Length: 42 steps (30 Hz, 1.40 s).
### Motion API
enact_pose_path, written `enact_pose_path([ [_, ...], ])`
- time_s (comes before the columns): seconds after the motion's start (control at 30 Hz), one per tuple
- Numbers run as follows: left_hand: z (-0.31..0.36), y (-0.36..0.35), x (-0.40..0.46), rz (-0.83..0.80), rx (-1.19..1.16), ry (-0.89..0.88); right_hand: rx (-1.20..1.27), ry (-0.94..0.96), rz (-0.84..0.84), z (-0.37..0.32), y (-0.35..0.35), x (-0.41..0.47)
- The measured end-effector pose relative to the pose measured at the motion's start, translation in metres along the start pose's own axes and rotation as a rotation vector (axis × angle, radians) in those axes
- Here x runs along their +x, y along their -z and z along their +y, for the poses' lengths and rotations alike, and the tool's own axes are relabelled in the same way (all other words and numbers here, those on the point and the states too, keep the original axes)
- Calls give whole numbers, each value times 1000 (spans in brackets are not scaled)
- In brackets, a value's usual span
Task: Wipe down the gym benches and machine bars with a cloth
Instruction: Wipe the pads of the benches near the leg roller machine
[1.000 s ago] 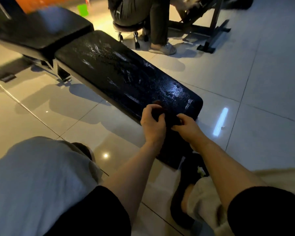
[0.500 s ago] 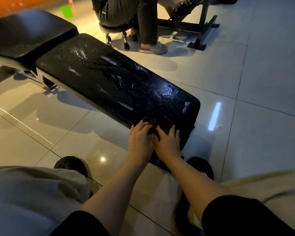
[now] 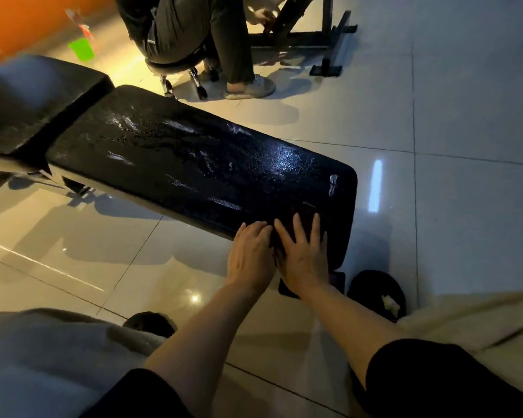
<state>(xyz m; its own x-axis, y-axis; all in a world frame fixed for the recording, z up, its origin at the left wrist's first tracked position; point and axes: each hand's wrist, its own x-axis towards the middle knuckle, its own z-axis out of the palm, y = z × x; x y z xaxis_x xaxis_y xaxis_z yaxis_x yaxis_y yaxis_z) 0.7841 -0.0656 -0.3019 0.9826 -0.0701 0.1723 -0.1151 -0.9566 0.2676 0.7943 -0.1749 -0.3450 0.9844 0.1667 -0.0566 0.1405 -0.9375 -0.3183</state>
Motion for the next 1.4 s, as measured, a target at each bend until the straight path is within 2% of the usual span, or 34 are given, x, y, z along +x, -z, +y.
enact_pose_path([
  [0.1,0,7,-1,-62,46,-17,64,-12,15,20,5,4],
  [0.2,-1,11,-6,-126,79,-116,335,-269,72,40,10,3],
  [0.3,-20,15,-2,-111,108,-152,384,-427,130,19,10,11],
  [0.43,-46,22,5,-104,160,-174,163,-187,112,-28,-1,23],
  [0.53,-52,22,11,-172,213,-287,111,-81,138,-15,-3,20],
  [0.6,-53,20,15,-203,247,-387,134,-188,139,7,-3,15],
  [0.67,-54,17,20,-212,264,-449,212,-430,147,22,-1,8],
  [0.73,-56,16,25,-206,280,-484,225,-552,157,10,1,7],
  [0.83,-56,15,36,-205,292,-534,116,-387,165,-41,-6,6],
  [0.9,-57,15,47,-222,294,-577,95,-290,125,-51,-10,8],
  [1.07,-55,7,79,-210,281,-630,242,-428,113,24,10,49],
  [1.17,-49,-1,98,-195,240,-635,219,-493,155,25,8,43],
  [1.3,-34,-14,130,-174,220,-618,159,-363,185,-14,-4,36],
  [1.4,-27,-18,157,-163,213,-592,193,-339,160,-1,0,52],
])
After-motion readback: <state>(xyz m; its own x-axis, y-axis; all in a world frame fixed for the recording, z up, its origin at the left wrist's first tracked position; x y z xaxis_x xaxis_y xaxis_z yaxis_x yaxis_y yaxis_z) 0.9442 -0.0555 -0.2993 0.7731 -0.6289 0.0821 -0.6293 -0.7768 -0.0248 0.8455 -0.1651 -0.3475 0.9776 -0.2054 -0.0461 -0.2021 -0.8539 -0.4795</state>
